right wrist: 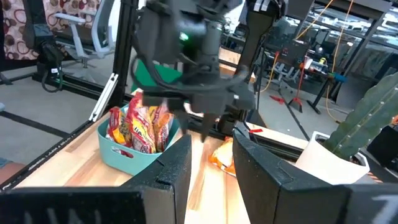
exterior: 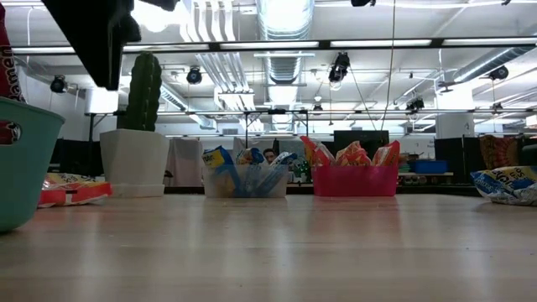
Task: Sort Maruchan noodles
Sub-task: Put the orange noodle pack into the red bin
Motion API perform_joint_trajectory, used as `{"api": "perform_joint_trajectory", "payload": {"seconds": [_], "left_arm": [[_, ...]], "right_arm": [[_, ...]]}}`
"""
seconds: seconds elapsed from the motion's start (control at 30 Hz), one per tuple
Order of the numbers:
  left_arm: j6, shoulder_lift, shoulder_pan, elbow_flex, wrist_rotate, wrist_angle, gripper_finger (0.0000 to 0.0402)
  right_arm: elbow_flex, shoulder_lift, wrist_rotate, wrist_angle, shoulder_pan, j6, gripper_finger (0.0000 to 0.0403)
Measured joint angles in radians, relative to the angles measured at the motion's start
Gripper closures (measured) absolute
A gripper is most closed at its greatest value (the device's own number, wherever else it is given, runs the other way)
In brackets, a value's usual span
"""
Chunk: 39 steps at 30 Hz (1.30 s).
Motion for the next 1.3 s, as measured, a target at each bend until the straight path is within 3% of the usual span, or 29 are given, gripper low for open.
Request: {"api": "perform_joint_trajectory", "payload": {"seconds": [0.17,0.3,0.57,0.93,1.3], "left_arm": [[-0.029,-0.077,0.085,-0.145,-0.021,0.013,0.0274],[-0.167,-0.141,0.164,-0.283,-0.065,0.022,0.0273],[-0.275,-0.147,0.302,-0.483,-0.063,0.199,0.0273],[-0.328,-0.120,0.350,-0.572,-0.077,0.233,0.0267],[-0.391,-0.120,0.350,-0.650,-0.099,0.327,0.0189]], "right_arm": [[0.000,0.000,0.000,-0.002,0.000,0.000,0.0296],[0.000,0.000,0.000,-0.002,0.000,0.000,0.0296],[0.000,0.000,0.000,-0.002,0.000,-0.010,0.0296],[0.000,0.000,0.001,-0.018,0.000,-0.002,0.0296],[0.000,0.000,0.001,-0.020,0.000,0.008,0.0296]]}}
